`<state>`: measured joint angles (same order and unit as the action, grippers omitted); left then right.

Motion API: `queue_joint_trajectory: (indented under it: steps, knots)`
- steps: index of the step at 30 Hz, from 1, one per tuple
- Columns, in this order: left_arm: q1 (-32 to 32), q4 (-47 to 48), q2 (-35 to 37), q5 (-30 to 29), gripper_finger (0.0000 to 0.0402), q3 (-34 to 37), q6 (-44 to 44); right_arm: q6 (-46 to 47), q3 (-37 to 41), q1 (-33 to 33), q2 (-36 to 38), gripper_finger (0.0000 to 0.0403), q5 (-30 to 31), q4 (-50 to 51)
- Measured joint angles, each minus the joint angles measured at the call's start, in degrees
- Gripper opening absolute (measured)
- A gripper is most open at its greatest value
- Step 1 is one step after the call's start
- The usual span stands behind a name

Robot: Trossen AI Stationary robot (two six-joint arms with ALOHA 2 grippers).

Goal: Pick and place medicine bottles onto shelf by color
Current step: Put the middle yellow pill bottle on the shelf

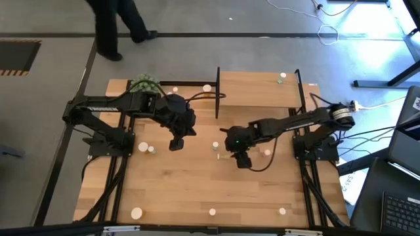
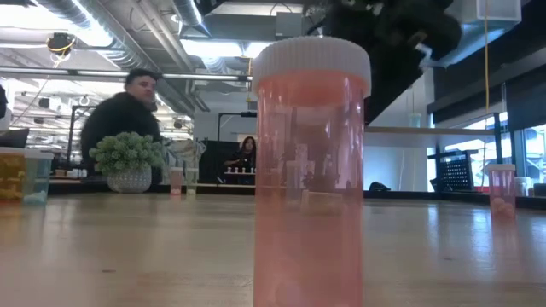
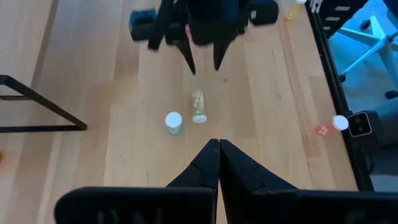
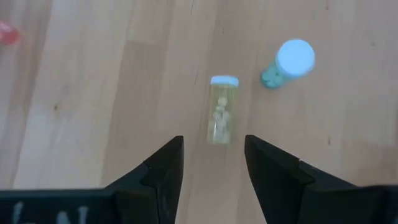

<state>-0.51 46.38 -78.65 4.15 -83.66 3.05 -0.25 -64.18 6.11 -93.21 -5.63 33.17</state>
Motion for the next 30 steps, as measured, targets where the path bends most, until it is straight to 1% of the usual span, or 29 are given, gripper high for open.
queue_joint_trajectory:
  steps: [4,11,19,24,30]
  knots:
    - [-0.1,1.6,0.0,0.0,0.0000,0.0,0.0,0.1,0.0,0.0,-3.0,0.0173,0.0,-3.3]
    - [-0.1,2.9,0.0,0.0,0.0000,0.0,1.4,1.4,0.0,0.0,-6.6,0.0173,0.0,-5.8]
    - [-0.4,2.9,0.0,0.0,0.0000,0.0,1.4,1.6,0.0,-0.4,-9.5,0.0173,-1.7,-6.6]
    - [-0.4,2.9,0.0,0.0,0.0000,0.0,1.5,1.6,0.0,-0.5,-9.9,0.0173,-1.6,-8.2]
    - [-0.4,2.9,0.0,0.0,0.0000,0.0,1.5,6.4,0.0,-1.2,-11.3,0.0173,-1.6,-10.6]
